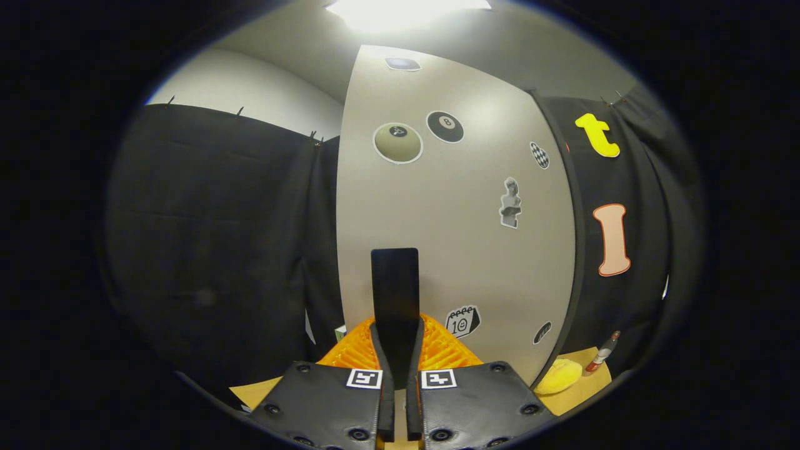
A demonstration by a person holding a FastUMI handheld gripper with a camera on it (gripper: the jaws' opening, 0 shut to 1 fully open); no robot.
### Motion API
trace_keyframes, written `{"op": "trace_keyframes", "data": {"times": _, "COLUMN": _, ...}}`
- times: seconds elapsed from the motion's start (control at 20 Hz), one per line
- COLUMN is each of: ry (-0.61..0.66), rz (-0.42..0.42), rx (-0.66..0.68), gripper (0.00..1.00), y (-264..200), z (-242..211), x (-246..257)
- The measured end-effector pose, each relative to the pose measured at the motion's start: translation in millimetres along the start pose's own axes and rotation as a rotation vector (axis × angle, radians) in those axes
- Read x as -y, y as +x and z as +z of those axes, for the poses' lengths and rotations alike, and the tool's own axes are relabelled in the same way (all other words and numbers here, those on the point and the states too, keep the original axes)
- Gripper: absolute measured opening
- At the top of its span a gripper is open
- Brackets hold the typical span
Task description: Open the shoe cabinet door, grab the shoes and put them into the shoe cabinet, then close the shoe cabinet door.
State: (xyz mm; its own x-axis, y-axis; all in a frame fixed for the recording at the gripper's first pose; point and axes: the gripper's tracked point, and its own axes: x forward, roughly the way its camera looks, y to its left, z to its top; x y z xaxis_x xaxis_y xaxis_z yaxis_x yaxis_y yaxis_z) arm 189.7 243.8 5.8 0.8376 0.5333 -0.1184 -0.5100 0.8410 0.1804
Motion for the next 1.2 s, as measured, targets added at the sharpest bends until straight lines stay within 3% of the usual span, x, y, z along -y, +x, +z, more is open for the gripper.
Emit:
{"op": "trace_keyframes", "data": {"times": 0.7, "ry": -0.014, "rz": -0.023, "rx": -0.046, "gripper": 0.08, "y": -68, "z": 1, "x": 47}}
{"op": "trace_keyframes", "data": {"times": 0.95, "ry": -0.042, "rz": -0.137, "rx": -0.030, "gripper": 0.08, "y": -100, "z": 6, "x": 94}}
{"op": "trace_keyframes", "data": {"times": 1.2, "ry": -0.147, "rz": -0.329, "rx": -0.009, "gripper": 0.03, "y": -136, "z": 11, "x": 163}}
